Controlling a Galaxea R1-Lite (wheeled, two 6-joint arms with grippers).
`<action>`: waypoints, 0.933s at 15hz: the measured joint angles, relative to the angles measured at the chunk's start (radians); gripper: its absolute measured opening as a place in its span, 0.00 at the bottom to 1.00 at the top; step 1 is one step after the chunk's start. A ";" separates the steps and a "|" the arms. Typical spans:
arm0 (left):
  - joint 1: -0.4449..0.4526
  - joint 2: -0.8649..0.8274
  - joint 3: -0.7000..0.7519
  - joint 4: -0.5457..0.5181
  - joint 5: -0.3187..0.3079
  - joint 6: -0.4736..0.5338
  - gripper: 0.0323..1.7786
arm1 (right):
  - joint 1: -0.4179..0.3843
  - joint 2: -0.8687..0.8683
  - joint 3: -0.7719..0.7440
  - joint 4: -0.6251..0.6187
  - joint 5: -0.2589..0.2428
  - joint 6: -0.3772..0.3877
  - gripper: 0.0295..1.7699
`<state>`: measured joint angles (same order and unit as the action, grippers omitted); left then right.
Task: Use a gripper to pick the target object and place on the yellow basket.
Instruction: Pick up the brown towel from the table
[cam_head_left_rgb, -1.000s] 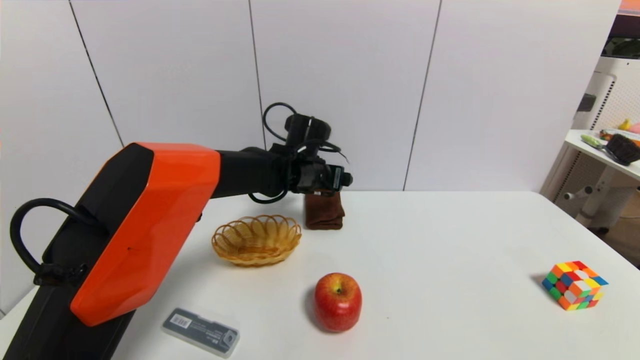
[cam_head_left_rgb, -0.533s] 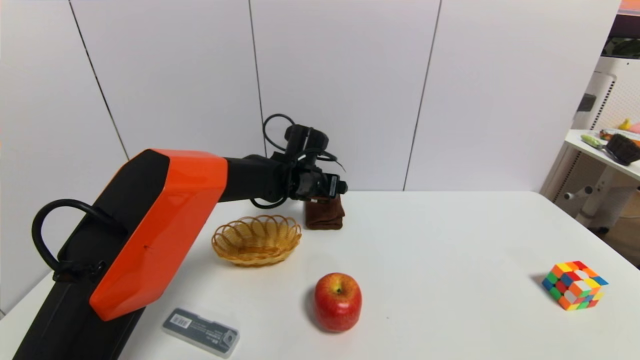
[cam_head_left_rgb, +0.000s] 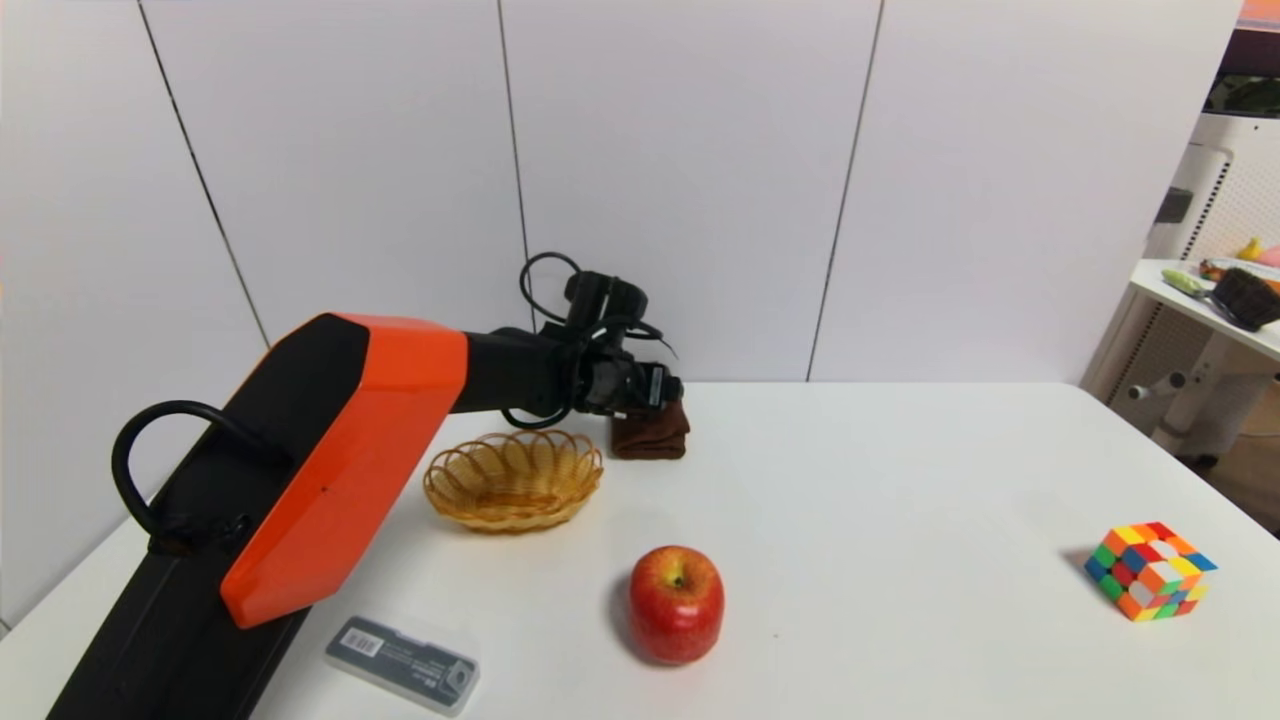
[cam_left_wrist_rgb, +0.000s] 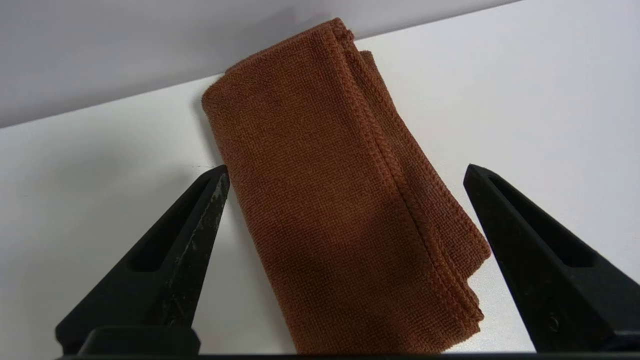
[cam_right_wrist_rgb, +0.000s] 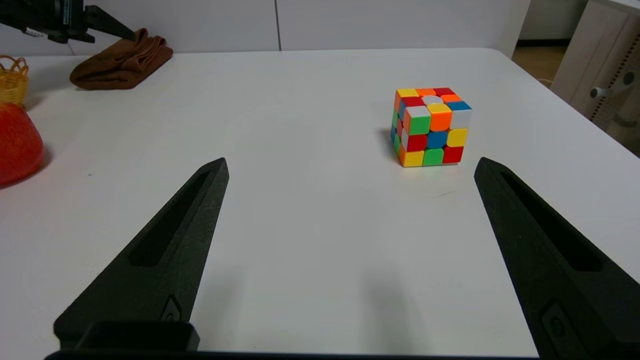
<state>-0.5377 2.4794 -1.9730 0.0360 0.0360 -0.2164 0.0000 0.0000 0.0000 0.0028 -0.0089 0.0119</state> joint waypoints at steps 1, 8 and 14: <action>0.000 0.004 0.000 -0.001 -0.016 0.000 0.95 | 0.000 0.000 0.000 0.000 0.000 0.000 0.96; 0.004 0.023 0.000 0.000 -0.023 0.000 0.95 | 0.000 0.000 0.000 0.001 0.000 0.000 0.96; 0.005 0.043 0.000 -0.002 -0.024 0.001 0.95 | 0.000 0.000 0.000 0.000 0.000 0.000 0.96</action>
<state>-0.5326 2.5223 -1.9734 0.0340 0.0115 -0.2149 0.0000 0.0000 0.0000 0.0028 -0.0091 0.0123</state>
